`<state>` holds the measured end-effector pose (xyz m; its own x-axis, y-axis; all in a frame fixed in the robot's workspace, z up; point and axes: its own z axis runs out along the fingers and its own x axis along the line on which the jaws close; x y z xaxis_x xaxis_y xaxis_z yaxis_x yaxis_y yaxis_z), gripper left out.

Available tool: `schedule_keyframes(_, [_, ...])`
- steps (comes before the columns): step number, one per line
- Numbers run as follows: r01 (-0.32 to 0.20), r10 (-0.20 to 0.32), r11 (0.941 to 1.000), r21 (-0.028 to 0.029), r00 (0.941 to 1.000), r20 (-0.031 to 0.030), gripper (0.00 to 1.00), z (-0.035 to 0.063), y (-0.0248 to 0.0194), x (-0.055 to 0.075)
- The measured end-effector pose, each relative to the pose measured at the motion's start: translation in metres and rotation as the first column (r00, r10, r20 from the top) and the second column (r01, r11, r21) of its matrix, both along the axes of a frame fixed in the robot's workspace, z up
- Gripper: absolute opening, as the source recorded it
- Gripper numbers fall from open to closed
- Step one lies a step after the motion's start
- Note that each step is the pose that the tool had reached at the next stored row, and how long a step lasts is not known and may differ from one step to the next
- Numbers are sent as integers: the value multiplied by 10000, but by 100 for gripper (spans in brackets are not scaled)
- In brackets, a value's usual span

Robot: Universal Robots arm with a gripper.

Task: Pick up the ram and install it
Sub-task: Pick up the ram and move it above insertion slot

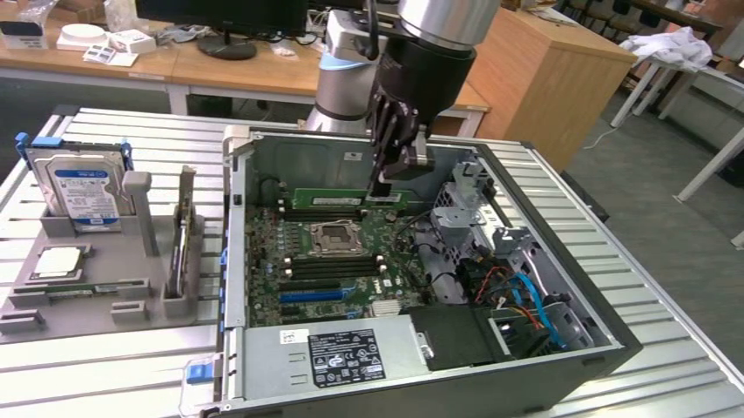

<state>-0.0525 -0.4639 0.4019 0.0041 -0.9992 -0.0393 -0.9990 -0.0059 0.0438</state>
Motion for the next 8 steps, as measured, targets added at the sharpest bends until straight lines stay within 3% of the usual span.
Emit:
schedule_keyframes(5, [2,-2,10000,0,10000,-1,11,0,5,2])
schedule_keyframes(8, [0,0,10000,0,10000,1,11,-6,65,3])
